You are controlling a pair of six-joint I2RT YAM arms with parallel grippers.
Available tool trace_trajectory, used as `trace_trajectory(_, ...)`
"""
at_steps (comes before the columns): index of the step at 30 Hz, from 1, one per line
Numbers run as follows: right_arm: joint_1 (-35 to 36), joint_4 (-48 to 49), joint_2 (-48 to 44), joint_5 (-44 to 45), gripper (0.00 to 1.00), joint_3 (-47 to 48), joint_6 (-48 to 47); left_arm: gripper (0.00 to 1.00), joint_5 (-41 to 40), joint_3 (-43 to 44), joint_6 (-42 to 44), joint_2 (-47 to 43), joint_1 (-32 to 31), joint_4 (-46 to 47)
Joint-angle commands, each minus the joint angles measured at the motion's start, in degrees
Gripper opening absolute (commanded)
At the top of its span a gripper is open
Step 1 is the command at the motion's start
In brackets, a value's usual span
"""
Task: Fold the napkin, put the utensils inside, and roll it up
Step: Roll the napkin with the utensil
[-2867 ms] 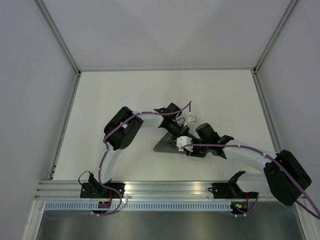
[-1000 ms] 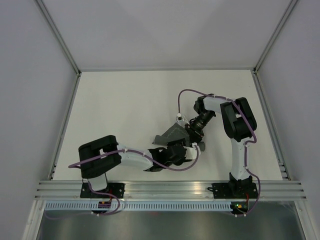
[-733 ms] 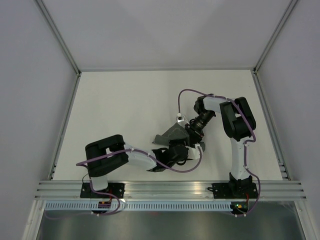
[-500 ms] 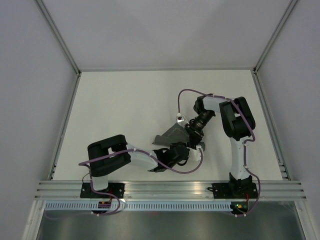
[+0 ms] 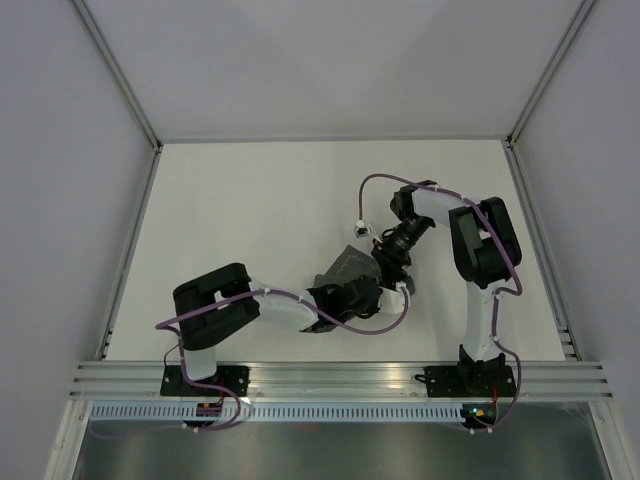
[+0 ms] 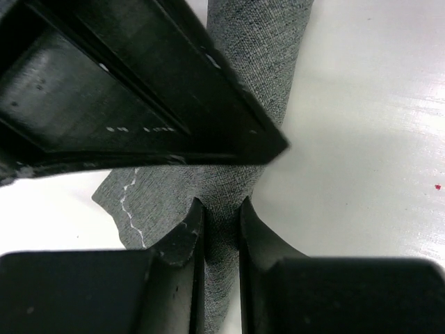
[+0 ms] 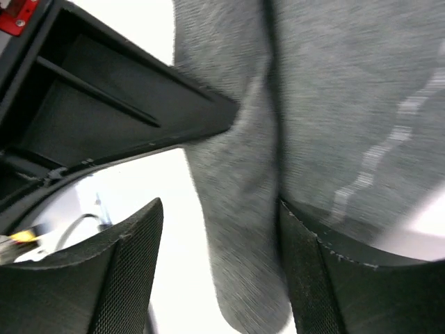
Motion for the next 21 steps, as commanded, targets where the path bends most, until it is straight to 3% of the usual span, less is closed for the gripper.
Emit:
trace_trajectory(1,-1.3,6.4,-4.7,1.9,0.71,2.0,-0.4,0.07,10.1,-0.7,-5.4,2.4,-0.1,-8.3)
trace_trajectory(11,-10.2,8.6,-13.2,-3.0,0.73,4.9,4.0,0.06,18.0,2.2,-9.4,2.4,3.2,-14.9)
trace_trajectory(15,-15.5,12.9,-18.2,-7.2,0.73,2.6,5.8,0.06,28.1,5.8,-12.4,2.7,7.3,-19.9)
trace_trajectory(21,-21.5,24.2,-30.5,-8.9,0.74,-12.3,6.1,0.07,42.7,13.0,-16.0,8.2,14.3,-28.5)
